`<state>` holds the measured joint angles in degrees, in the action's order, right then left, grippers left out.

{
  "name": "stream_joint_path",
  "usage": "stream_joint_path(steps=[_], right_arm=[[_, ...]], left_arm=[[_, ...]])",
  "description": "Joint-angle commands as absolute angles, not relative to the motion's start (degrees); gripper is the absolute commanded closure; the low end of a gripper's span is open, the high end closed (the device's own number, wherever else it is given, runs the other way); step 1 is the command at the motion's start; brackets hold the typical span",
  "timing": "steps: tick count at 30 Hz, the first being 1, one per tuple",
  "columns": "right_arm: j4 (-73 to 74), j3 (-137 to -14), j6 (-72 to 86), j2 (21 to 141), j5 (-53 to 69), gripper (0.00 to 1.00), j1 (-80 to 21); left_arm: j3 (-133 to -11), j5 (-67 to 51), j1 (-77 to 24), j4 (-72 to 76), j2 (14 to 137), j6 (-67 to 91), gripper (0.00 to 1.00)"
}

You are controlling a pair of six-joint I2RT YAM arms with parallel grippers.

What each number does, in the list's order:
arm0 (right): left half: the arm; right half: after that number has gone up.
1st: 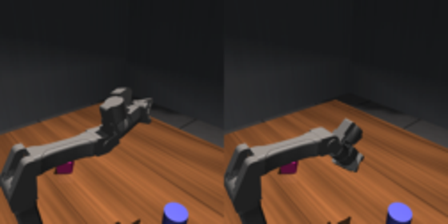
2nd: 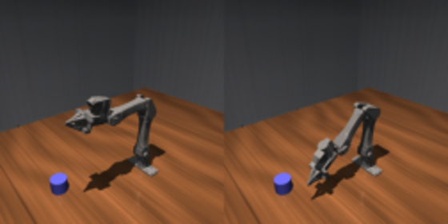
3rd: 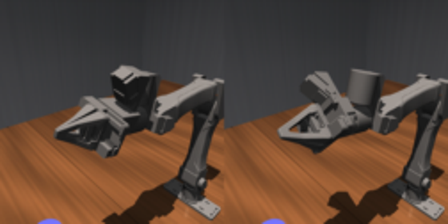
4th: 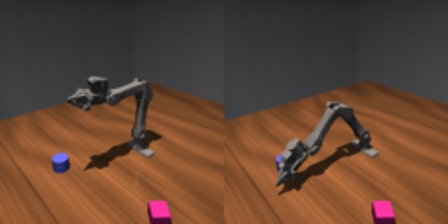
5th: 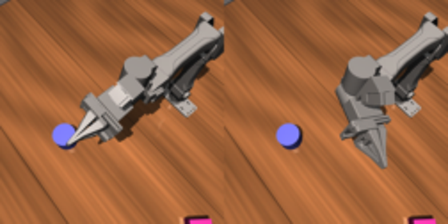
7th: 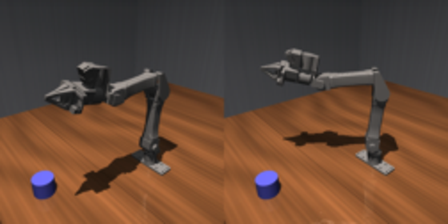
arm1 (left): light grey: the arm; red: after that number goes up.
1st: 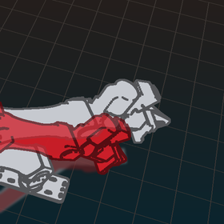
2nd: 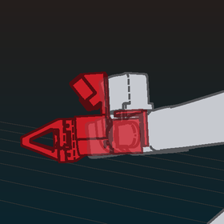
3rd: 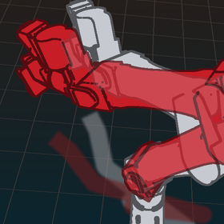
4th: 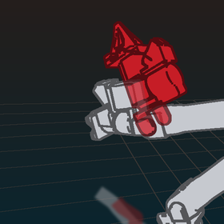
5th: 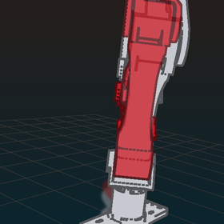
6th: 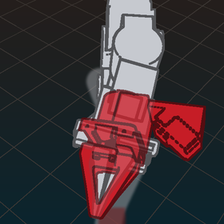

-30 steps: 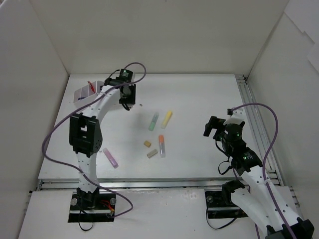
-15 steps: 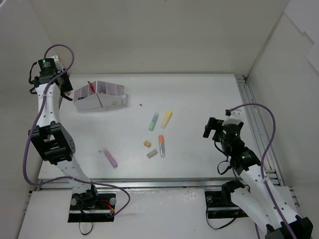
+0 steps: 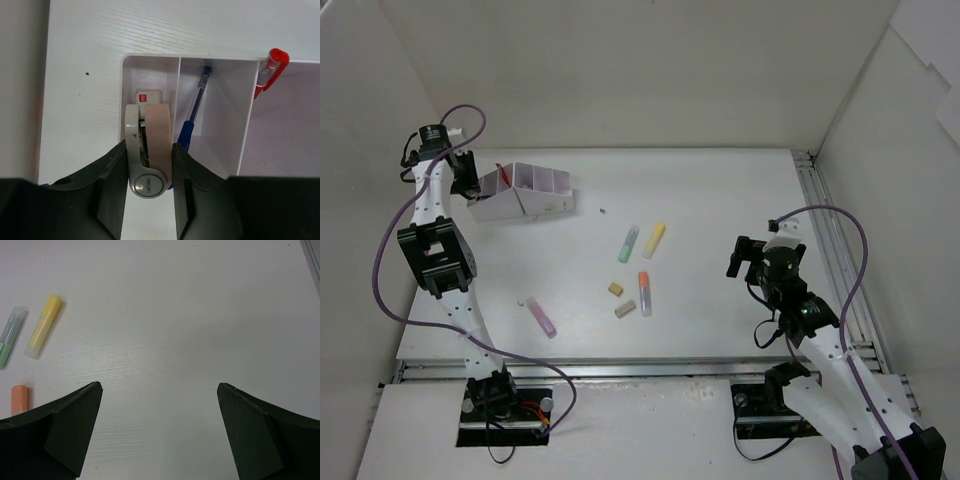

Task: Sort the stationery into containers
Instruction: Place the stapler in the storage box.

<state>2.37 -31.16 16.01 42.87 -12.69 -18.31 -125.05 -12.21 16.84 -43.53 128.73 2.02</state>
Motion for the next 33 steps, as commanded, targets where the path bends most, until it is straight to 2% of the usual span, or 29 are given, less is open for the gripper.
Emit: stream_joint_path(steps=[1, 4, 7, 12, 18, 23, 26, 27, 28, 33], right_arm=[[-1.41, -32.78, 14.94, 43.33, -13.98, 0.02, -17.93], [-1.41, -32.43, 15.03, 42.72, -14.06, 0.02, -17.76], [-1.41, -32.43, 14.85, 42.37, -14.06, 0.02, -17.75], [-1.32, -32.61, 14.94, 42.19, -13.97, 0.02, -17.84], [-1.32, -32.78, 14.94, 42.36, -13.62, 0.02, -17.93], [-0.97, -33.05, 14.85, 41.93, -12.57, 0.02, -17.84], [-0.79, -33.13, 14.68, 41.05, -11.69, 0.02, -17.84], [-0.79, -33.13, 14.33, 40.78, -10.91, 0.02, -17.75], [-0.79, -33.31, 14.07, 40.69, -9.77, 0.02, -17.84], [-0.62, -34.19, 15.29, 41.92, -6.25, 0.02, -17.75]], left_arm=[[-127.79, -14.06, 16.88, -42.01, 126.38, 0.01, 0.88], [-127.71, -15.2, 16.88, -41.92, 127.35, 0.0, 0.84], [-127.62, -15.03, 16.88, -41.75, 128.05, -2.2, 0.75], [-128.14, -12.92, 16.88, -41.75, 129.29, -2.37, 0.73], [-127.44, -14.5, 16.88, -40.87, 129.2, -2.72, 0.34], [-126.39, -16.17, 16.88, -39.82, 127.45, -3.25, 0.28], [-126.21, -16.87, 16.88, -40.25, 125.87, -2.9, 0.17], [-125.6, -16.87, 16.88, -40.25, 125.25, -2.73, 0.03], [-124.99, -17.31, 16.88, -40.08, 123.5, -2.2, 0.0], [-118.58, -17.31, 16.88, -38.07, 112.28, 4.46, 0.01]])
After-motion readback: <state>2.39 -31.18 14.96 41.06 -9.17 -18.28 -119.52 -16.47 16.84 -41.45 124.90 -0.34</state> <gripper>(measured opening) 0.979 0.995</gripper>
